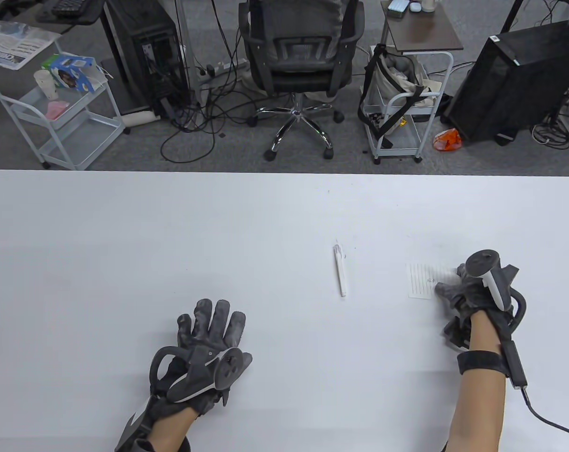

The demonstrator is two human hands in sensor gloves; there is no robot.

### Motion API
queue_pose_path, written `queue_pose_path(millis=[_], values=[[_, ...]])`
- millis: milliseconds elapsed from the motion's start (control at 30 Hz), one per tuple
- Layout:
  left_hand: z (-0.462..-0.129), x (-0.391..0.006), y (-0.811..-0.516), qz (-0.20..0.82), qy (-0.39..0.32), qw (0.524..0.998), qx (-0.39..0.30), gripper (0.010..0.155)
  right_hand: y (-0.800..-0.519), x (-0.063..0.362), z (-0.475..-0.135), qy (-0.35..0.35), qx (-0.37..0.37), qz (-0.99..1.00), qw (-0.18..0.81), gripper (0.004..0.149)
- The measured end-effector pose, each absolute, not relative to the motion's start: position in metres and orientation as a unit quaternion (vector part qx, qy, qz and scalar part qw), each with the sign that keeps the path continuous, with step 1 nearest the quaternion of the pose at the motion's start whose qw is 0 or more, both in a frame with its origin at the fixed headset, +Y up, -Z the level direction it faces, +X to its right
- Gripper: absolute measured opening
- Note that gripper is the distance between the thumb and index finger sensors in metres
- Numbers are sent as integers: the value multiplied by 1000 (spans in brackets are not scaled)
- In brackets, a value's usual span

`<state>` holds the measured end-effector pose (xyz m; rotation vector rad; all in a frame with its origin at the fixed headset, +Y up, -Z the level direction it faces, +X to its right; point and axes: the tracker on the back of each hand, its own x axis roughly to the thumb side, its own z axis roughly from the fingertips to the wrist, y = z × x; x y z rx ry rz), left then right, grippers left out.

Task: Squeeze and apply correction pen on text

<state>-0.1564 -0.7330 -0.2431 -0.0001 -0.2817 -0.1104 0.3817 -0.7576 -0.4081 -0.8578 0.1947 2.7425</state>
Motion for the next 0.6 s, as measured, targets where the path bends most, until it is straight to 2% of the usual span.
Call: queue_pose_path(millis=[400,500,600], values=[[-243,-156,-733,-53,-143,988,-2,82,-754,380,-407,31,-305,946,110,52],[-243,-156,-733,-51,-144,988,-2,82,-754,381,-404,7,-305,940,153,40],[-243,-156,-733,-50,-144,988,-2,82,-751,383,-400,2,-299,936,186,37]])
